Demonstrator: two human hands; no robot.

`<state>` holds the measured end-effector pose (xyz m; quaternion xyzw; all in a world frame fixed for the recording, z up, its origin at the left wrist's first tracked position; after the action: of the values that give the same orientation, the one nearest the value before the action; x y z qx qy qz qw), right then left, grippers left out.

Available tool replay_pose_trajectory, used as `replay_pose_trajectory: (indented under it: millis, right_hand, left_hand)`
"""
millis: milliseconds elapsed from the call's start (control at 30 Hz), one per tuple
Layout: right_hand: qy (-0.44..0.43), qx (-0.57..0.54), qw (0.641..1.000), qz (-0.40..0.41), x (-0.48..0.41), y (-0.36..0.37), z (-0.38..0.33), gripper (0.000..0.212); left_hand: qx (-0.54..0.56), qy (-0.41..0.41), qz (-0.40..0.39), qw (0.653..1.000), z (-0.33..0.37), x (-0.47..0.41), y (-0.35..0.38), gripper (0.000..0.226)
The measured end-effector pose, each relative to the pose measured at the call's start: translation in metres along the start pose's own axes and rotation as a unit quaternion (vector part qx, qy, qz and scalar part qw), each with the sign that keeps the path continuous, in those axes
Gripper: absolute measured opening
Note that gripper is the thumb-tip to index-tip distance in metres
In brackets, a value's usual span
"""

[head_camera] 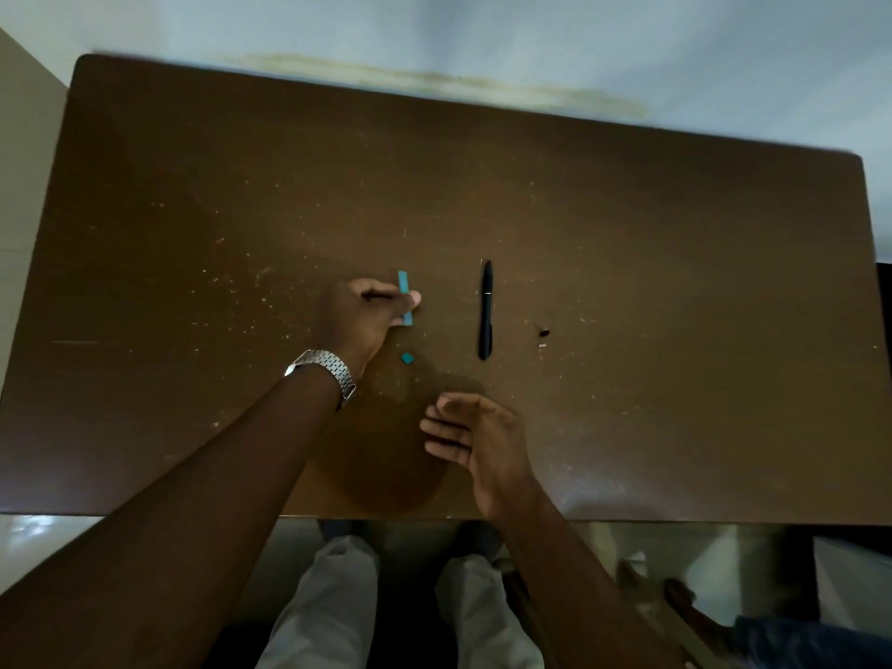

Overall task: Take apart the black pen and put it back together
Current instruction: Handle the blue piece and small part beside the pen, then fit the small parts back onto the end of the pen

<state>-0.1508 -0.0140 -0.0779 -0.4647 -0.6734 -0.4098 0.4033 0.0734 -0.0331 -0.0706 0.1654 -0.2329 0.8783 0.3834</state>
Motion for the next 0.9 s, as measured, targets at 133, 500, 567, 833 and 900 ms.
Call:
replay_pose_trajectory:
  millis: [133, 500, 567, 833, 900]
  right_hand:
    - [-0.040, -0.010, 0.998, 0.052, 0.004, -0.024, 0.004, 0.009]
    - [-0.159, 0.050, 0.967, 0.194, 0.018, -0.054, -0.022, 0.009]
    - [-0.161, 0.050, 0.964, 0.207, 0.020, -0.057, -0.023, 0.010]
    - [-0.189, 0.093, 0.949, 0.233, 0.029, -0.062, -0.031, 0.014]
    - [-0.221, 0.131, 0.936, 0.243, 0.036, -0.063, -0.039, 0.018]
  left_hand:
    - [-0.087, 0.042, -0.004, 0.995, 0.002, -0.001, 0.000, 0.026]
    - [-0.214, 0.169, -0.048, 0.961, 0.031, 0.035, 0.047, 0.026]
    - [-0.227, 0.139, -0.073, 0.961, 0.031, 0.041, 0.066, 0.033]
    - [-0.256, 0.054, -0.123, 0.957, 0.035, 0.040, 0.099, 0.017]
    - [-0.089, -0.064, -0.136, 0.985, 0.029, 0.045, 0.097, 0.014]
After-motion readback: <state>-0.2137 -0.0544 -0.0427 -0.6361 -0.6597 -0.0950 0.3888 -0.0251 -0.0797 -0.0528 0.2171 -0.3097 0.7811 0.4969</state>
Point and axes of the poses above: each hand's wrist, its own x-axis away from the middle knuckle, its own y-axis out of the palm, z = x × y, the point moved 6 cm from there along -x, towards the middle knuckle, and after that the axes turned 8 degrees about y, right-handed, at the moved point
